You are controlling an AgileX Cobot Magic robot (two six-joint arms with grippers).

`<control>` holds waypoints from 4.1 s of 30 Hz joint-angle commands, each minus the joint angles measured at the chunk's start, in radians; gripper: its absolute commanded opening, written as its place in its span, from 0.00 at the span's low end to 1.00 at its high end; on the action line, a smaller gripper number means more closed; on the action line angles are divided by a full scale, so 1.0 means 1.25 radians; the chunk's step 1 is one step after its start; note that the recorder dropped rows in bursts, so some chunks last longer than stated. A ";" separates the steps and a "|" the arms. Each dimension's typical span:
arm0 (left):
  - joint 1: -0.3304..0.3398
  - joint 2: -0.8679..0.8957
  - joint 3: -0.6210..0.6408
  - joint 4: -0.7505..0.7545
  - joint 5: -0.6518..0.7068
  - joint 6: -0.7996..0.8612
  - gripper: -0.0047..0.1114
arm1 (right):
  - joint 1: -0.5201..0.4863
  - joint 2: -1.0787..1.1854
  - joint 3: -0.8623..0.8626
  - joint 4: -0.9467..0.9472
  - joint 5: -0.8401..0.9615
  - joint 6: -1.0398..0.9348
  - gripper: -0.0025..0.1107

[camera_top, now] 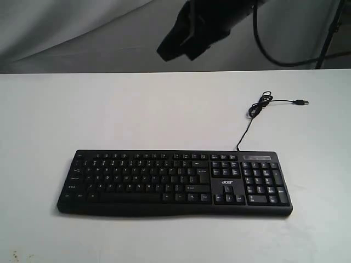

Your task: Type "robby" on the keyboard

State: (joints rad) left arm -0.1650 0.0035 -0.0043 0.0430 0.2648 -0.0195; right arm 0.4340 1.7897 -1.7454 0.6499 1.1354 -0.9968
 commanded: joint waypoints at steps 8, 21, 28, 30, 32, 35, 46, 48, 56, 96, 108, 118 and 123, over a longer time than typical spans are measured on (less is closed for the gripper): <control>-0.005 -0.003 0.003 0.004 -0.004 -0.002 0.04 | 0.174 0.195 -0.005 -0.097 -0.167 -0.064 0.02; -0.005 -0.003 0.003 0.004 -0.004 -0.002 0.04 | 0.203 0.364 -0.015 -0.118 -0.297 -0.075 0.02; -0.005 -0.003 0.003 0.004 -0.004 -0.002 0.04 | 0.203 0.375 -0.020 -0.080 -0.292 -0.077 0.02; -0.005 -0.003 0.003 0.004 -0.004 -0.002 0.04 | 0.203 0.375 -0.020 -0.071 -0.292 -0.082 0.02; -0.005 -0.003 0.003 0.004 -0.004 -0.002 0.04 | 0.203 0.375 -0.020 -0.069 -0.292 -0.084 0.02; -0.005 -0.003 0.003 0.004 -0.004 -0.002 0.04 | 0.203 0.375 -0.020 -0.068 -0.290 -0.096 0.02; -0.005 -0.003 0.003 0.004 -0.004 -0.002 0.04 | 0.203 0.377 -0.020 -0.066 -0.266 -0.104 0.02; -0.005 -0.003 0.003 0.004 -0.004 -0.002 0.04 | 0.203 0.377 -0.020 -0.066 -0.266 -0.104 0.02; -0.005 -0.003 0.003 0.004 -0.004 -0.002 0.04 | 0.211 0.400 -0.020 -0.046 -0.274 -0.121 0.02; -0.005 -0.003 0.003 0.004 -0.004 -0.002 0.04 | 0.236 0.426 -0.020 -0.064 -0.329 -0.115 0.02; -0.005 -0.003 0.003 0.004 -0.004 -0.002 0.04 | 0.236 0.426 -0.020 -0.082 -0.330 -0.097 0.02; -0.005 -0.003 0.003 0.004 -0.004 -0.002 0.04 | 0.236 0.426 -0.020 -0.088 -0.330 -0.091 0.02; -0.005 -0.003 0.003 0.004 -0.004 -0.002 0.04 | 0.236 0.428 -0.020 -0.103 -0.335 -0.077 0.02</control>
State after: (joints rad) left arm -0.1650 0.0035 -0.0043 0.0430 0.2648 -0.0195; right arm 0.7275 2.3265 -1.7627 0.5298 0.7200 -1.0994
